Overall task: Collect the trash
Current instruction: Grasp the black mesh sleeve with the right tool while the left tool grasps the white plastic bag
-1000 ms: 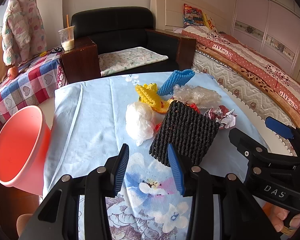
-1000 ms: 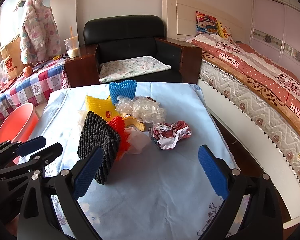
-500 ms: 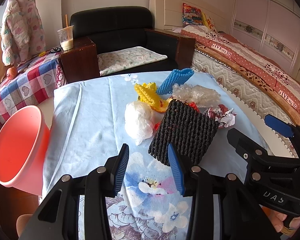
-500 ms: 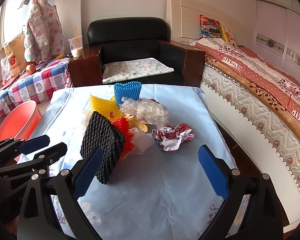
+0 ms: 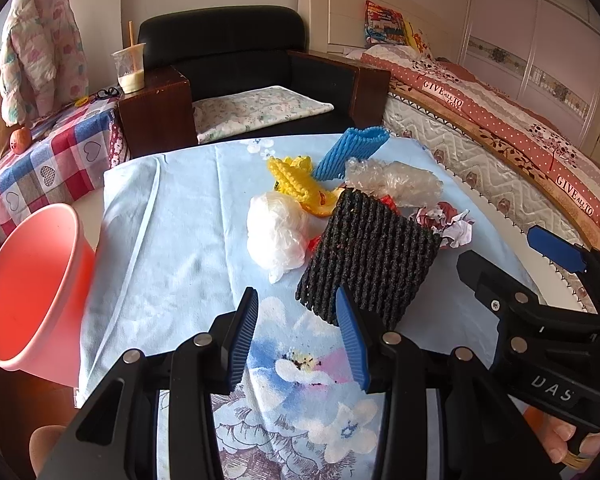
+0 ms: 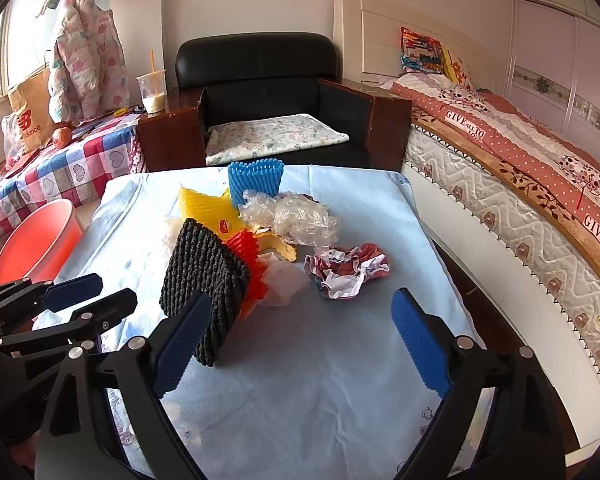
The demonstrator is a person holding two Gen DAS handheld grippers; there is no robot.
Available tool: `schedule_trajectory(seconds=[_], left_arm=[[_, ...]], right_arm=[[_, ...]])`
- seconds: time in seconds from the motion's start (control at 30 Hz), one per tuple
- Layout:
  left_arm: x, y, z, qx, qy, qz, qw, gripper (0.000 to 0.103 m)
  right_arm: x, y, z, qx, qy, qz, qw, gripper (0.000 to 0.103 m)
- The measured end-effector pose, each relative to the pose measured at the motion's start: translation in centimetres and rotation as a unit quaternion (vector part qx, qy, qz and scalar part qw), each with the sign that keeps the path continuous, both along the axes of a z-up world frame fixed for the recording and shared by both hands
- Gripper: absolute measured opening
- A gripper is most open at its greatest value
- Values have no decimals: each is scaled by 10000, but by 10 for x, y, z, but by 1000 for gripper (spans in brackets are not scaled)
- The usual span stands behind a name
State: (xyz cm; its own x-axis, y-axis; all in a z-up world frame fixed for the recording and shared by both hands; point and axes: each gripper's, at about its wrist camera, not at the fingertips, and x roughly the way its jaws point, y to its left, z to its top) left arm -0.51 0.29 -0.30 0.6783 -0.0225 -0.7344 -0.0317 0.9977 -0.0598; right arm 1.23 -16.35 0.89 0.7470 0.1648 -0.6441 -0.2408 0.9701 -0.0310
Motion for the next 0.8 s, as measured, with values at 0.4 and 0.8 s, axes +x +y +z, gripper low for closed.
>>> schedule_trajectory(seconds=[0.4, 0.8], left_arm=[[-4, 11, -1, -271, -109, -288, 9992, 40], [16, 10, 9, -746, -250, -1232, 9893, 40]], right_arm=[[0, -4, -3, 29, 18, -13, 10000, 92], [8, -21, -7, 301, 162, -34, 9994, 92]])
